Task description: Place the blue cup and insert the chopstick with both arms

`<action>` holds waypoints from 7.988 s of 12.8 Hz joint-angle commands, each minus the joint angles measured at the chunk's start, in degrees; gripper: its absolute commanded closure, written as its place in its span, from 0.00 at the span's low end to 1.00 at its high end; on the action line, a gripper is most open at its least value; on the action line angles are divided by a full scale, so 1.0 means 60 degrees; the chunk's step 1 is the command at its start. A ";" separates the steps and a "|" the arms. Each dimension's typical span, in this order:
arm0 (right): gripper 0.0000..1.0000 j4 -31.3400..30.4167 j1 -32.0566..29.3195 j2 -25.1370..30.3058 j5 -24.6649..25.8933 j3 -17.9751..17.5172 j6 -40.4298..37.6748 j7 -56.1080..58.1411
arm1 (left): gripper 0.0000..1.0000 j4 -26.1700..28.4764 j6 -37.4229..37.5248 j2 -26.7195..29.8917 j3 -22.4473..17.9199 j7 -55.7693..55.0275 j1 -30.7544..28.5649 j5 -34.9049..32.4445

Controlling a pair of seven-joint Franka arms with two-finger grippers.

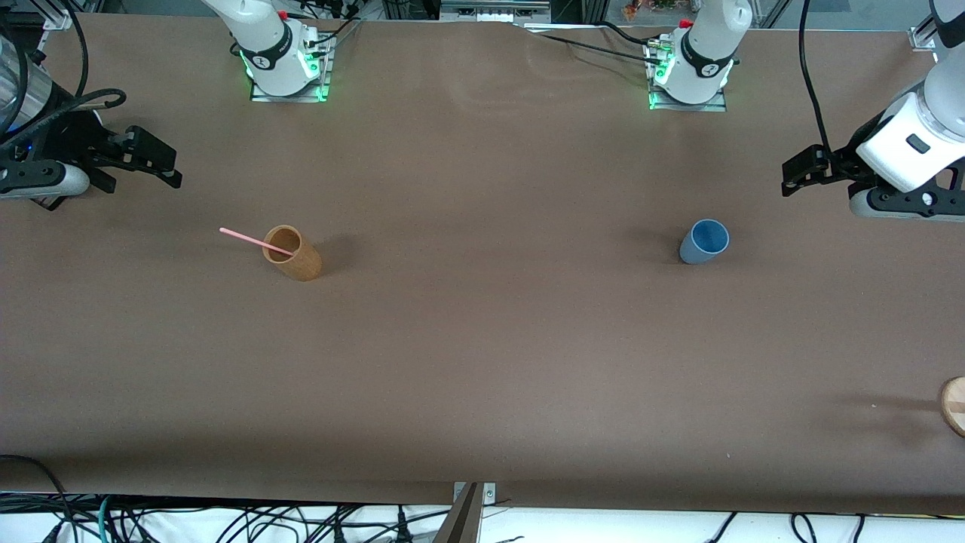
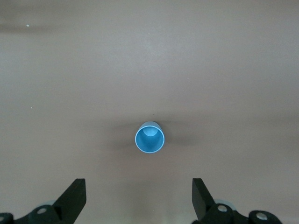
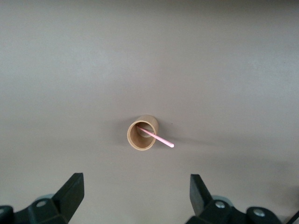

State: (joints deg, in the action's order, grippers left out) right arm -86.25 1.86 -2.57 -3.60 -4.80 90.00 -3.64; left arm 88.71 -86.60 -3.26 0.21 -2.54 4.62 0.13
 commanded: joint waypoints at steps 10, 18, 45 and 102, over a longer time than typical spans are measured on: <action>0.00 -0.0478 -0.0032 0.0297 0.0131 -0.0049 -0.0074 0.0123 | 0.00 0.0025 -0.0098 0.0017 0.0023 0.0116 -0.0023 -0.0066; 0.00 -0.0903 -0.0047 0.0458 0.0131 -0.0049 0.0043 0.0094 | 0.00 -0.0077 -0.0112 -0.0245 0.0038 0.0101 0.0021 -0.0036; 0.00 -0.1254 -0.0076 0.0210 0.0131 0.0010 0.0452 0.0401 | 0.00 0.7920 -0.9693 -0.0554 0.1283 -0.2418 -0.0096 -0.0300; 1.00 -0.1885 -0.0047 -0.0157 0.0044 -0.0737 0.1216 0.0944 | 0.00 -0.2290 -0.1626 -0.3722 0.1752 -0.6967 0.1828 0.1252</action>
State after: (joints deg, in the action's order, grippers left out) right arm -100.00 1.73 -3.35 -3.49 -8.27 99.74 2.07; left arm 73.05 -100.77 -30.26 10.81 -54.36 19.76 6.53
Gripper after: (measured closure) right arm 0.872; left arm 0.000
